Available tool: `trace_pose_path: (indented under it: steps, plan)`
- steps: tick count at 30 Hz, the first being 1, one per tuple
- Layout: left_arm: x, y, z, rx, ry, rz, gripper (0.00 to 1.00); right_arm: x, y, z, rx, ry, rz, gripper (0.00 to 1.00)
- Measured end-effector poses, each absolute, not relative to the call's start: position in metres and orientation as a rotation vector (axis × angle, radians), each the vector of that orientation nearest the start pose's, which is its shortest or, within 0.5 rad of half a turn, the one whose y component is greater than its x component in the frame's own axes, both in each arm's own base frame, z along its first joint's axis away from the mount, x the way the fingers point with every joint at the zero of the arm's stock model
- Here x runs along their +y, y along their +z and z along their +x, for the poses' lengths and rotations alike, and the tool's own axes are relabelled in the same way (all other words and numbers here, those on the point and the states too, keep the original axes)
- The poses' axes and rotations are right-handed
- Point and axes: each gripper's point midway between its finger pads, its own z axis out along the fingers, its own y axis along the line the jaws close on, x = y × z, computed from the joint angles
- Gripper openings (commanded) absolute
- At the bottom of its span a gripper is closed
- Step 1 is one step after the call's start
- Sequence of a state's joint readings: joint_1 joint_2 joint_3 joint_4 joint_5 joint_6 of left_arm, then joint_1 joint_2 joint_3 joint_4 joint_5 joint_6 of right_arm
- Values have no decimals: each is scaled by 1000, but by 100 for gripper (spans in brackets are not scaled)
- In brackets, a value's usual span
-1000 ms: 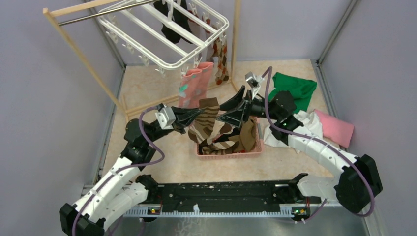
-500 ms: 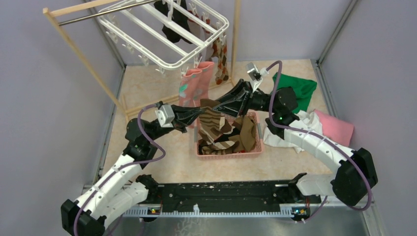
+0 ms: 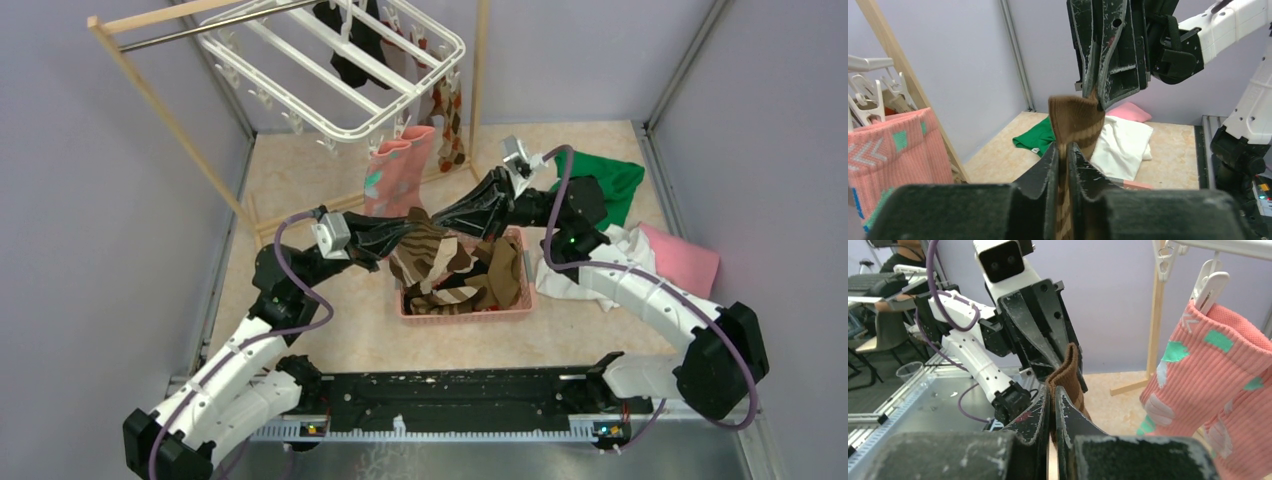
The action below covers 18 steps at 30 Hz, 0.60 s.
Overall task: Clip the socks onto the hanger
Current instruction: Open the clamp at the hanger.
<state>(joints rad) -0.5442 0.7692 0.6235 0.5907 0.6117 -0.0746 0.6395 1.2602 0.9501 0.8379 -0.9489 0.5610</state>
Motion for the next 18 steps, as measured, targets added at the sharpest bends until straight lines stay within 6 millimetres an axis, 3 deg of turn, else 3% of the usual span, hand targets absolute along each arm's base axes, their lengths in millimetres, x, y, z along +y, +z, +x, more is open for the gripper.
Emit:
trace_pose_path:
  steps: [4,6,9,18]
  plan:
    - [-239,376,195,974,-894,804,80,331,387,185,1000,1401,-1093,0]
    - [-237,375,190,984,-900,811,93,330,386,187,970,1321,-1153,0]
    - [-234,371,182,996,-894,838,94,326,390,187,878,1167,-1258,0]
    - [-236,378,168,976,-897,927,76,315,386,172,574,903,-1475,0]
